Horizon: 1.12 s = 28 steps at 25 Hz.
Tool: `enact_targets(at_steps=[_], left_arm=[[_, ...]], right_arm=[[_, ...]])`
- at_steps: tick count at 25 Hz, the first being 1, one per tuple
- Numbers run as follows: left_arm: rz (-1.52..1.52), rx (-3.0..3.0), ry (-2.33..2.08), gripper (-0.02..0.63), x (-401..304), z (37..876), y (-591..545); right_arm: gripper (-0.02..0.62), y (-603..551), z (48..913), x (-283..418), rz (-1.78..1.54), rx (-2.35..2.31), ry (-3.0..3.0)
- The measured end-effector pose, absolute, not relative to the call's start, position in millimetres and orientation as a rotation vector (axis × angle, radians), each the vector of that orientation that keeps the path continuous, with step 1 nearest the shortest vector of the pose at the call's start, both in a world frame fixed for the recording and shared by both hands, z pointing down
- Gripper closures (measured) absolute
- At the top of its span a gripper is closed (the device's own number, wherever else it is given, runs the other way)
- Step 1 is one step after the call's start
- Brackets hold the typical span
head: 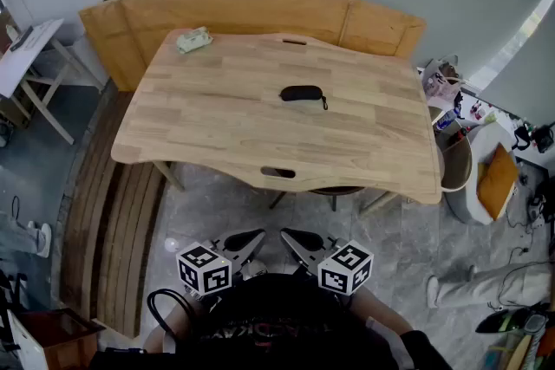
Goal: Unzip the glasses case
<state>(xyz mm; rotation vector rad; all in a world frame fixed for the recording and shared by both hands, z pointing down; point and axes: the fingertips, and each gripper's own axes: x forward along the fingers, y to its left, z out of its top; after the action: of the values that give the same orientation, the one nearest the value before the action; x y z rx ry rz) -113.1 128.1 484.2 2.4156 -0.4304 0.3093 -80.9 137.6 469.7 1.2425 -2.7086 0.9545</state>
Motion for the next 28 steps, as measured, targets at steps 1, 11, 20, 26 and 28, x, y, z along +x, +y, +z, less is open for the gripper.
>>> enact_targets(at_steps=[1, 11, 20, 26, 28], left_arm=[[0.311, 2.415, -0.429, 0.595, -113.4, 484.3, 127.6], [0.317, 2.405, -0.436, 0.595, -117.4, 487.0, 125.2], [0.313, 2.393, -0.443, 0.595, -119.8, 489.6, 124.9], [0.309, 2.395, -0.439, 0.595, -120.1, 489.8, 122.8], [0.312, 2.402, -0.444, 0.595, -120.5, 489.5, 121.8]], right_arm=[[0.581, 136.9, 469.6, -81.3, 0.953, 1.242, -2.708], [0.581, 133.9, 470.6, -87.3, 0.948, 1.226, -2.707], [0.581, 132.6, 472.5, -88.4, 0.993, 1.212, -2.729], [0.581, 130.2, 471.0, -87.7, 0.989, 1.213, -2.743], [0.581, 128.2, 470.5, -84.9, 0.989, 1.229, -2.743]])
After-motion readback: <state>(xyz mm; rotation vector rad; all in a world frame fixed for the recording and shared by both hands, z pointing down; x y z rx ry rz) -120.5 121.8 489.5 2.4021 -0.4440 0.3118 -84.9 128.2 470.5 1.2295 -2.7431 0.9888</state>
